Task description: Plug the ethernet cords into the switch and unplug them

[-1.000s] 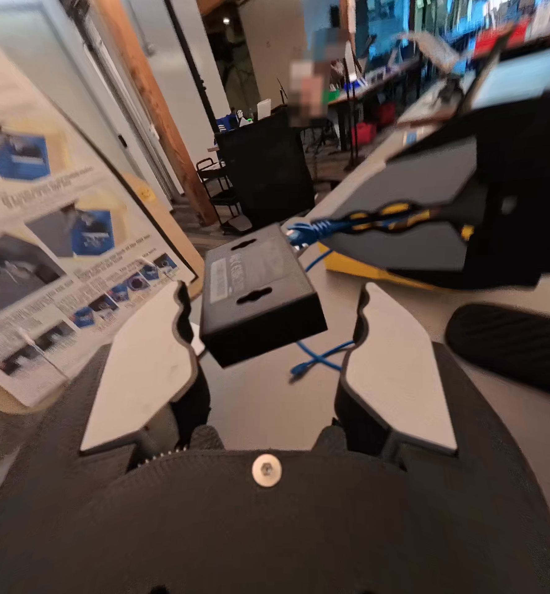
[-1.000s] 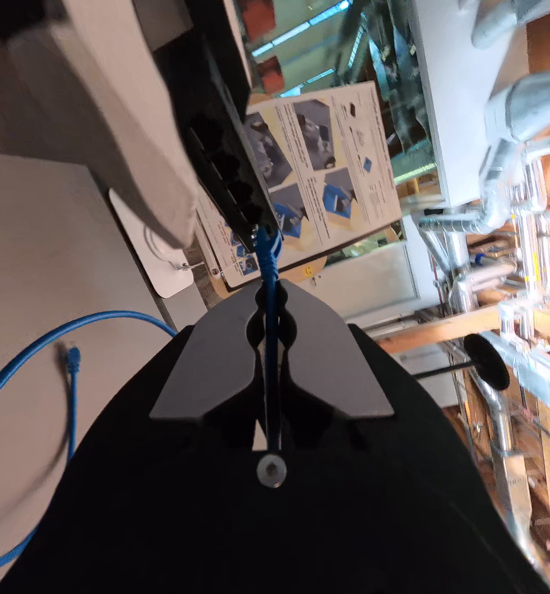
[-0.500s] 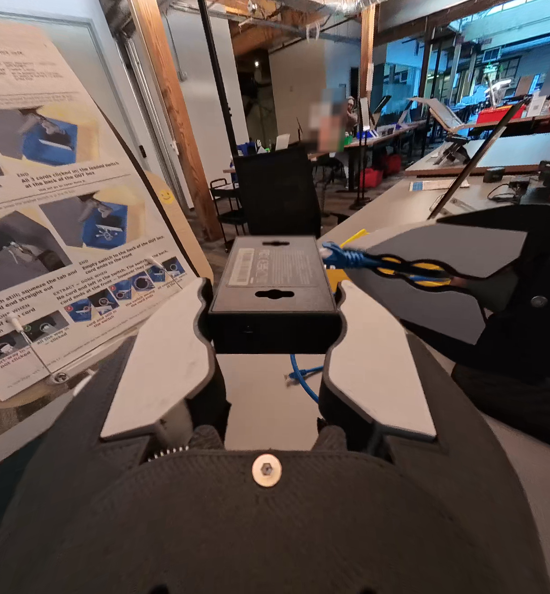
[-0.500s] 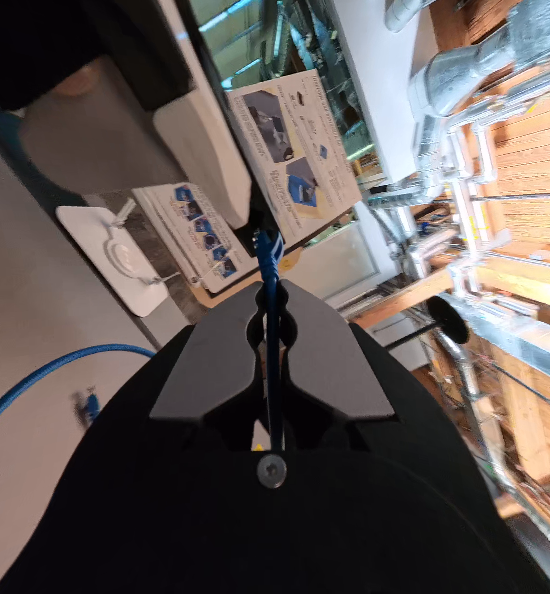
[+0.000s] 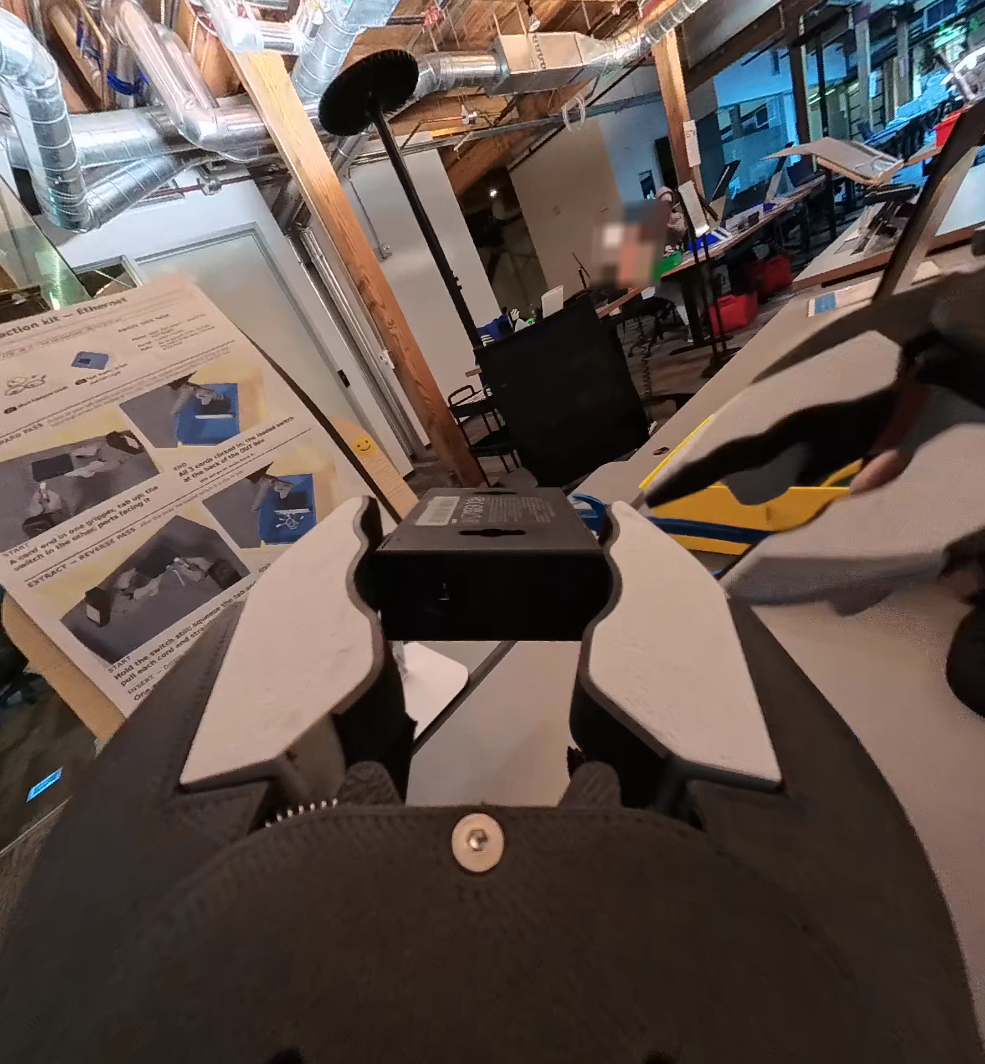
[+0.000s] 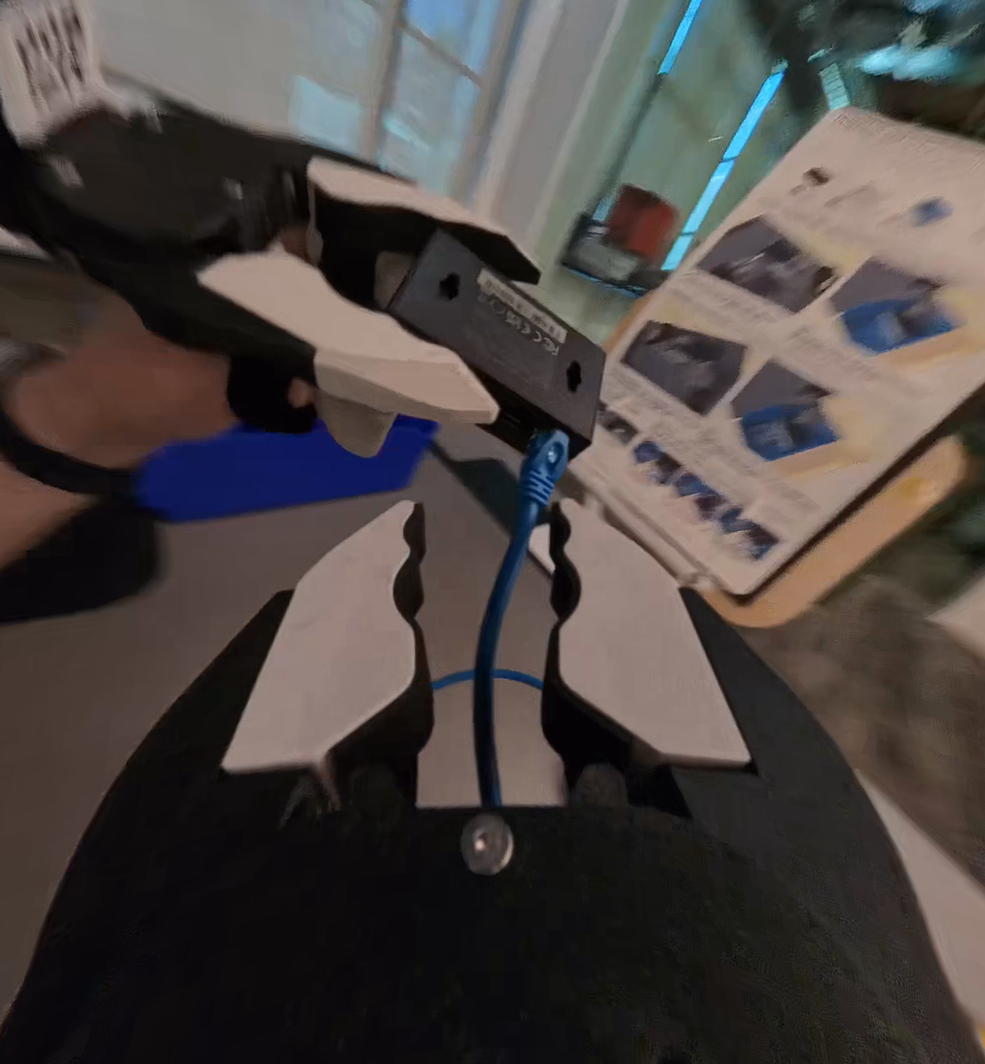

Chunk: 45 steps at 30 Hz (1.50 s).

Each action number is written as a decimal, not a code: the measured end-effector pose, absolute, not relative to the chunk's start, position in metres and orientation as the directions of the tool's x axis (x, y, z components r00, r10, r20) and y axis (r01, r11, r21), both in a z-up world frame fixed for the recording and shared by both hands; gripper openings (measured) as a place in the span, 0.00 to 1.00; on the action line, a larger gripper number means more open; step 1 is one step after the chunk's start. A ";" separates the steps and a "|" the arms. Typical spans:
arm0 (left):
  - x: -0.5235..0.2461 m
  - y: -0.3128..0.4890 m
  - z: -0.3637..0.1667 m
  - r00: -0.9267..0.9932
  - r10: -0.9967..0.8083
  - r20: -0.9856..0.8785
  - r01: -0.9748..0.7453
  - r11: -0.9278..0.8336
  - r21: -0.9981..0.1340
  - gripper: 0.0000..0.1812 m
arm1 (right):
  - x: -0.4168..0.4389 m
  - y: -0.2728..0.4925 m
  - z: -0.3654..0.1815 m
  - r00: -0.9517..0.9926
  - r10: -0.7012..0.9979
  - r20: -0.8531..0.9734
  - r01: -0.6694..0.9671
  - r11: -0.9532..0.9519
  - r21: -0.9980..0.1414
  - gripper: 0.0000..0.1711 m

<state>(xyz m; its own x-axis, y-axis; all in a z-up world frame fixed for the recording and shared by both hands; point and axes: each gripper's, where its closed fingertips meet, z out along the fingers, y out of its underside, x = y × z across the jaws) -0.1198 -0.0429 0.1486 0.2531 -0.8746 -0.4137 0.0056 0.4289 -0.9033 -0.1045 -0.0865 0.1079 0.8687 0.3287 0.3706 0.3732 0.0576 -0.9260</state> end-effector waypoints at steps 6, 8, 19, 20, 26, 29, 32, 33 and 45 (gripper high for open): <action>-0.123 -0.078 0.159 0.145 -0.876 -0.460 0.088 0.475 -0.876 0.39 | -0.057 -0.089 0.138 0.744 0.605 -0.284 -0.250 -0.142 -0.958 0.31; -0.125 -0.095 0.162 0.100 -0.868 -0.486 0.132 0.496 -0.858 0.39 | -0.068 -0.081 0.132 0.568 0.661 -0.490 -0.370 -0.327 -0.870 0.34; -0.102 -0.097 0.112 0.029 -0.693 -0.721 0.051 0.721 -0.691 0.41 | -0.083 -0.084 0.095 0.069 0.334 -0.940 -0.477 -0.817 -0.325 0.16; -0.099 -0.095 0.105 0.050 -0.631 -0.774 0.025 0.776 -0.630 0.40 | -0.077 -0.086 0.091 0.075 0.284 -0.956 -0.486 -0.827 -0.283 0.16; -0.078 -0.110 0.077 0.087 -0.385 -0.919 -0.033 0.921 -0.389 0.31 | -0.064 -0.106 0.075 0.147 0.080 -0.986 -0.480 -0.866 -0.142 0.16; -0.075 -0.125 0.073 0.124 -0.277 -0.953 0.000 0.960 -0.279 0.23 | -0.078 -0.121 0.067 0.127 0.025 -0.992 -0.395 -0.916 -0.074 0.16; -0.073 -0.132 0.064 0.129 -0.181 -0.975 -0.008 0.983 -0.184 0.18 | -0.079 -0.124 0.058 0.125 -0.005 -0.992 -0.383 -0.923 -0.044 0.16; -0.072 -0.132 0.062 0.122 -0.178 -0.976 -0.014 0.983 -0.181 0.18 | -0.078 -0.125 0.057 0.117 0.002 -0.993 -0.374 -0.926 -0.046 0.16; -0.086 -0.096 0.090 0.159 -0.265 -0.951 -0.150 0.946 -0.288 0.17 | -0.034 -0.130 0.135 0.695 0.375 0.613 0.537 0.296 -0.790 0.17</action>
<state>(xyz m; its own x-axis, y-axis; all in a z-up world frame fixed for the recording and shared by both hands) -0.0865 -0.0961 0.0899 0.1585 -0.2649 -0.9512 -0.1495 0.9458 -0.2883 -0.0344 -0.1305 0.1351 0.6949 0.3754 0.6133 0.5371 0.2962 -0.7898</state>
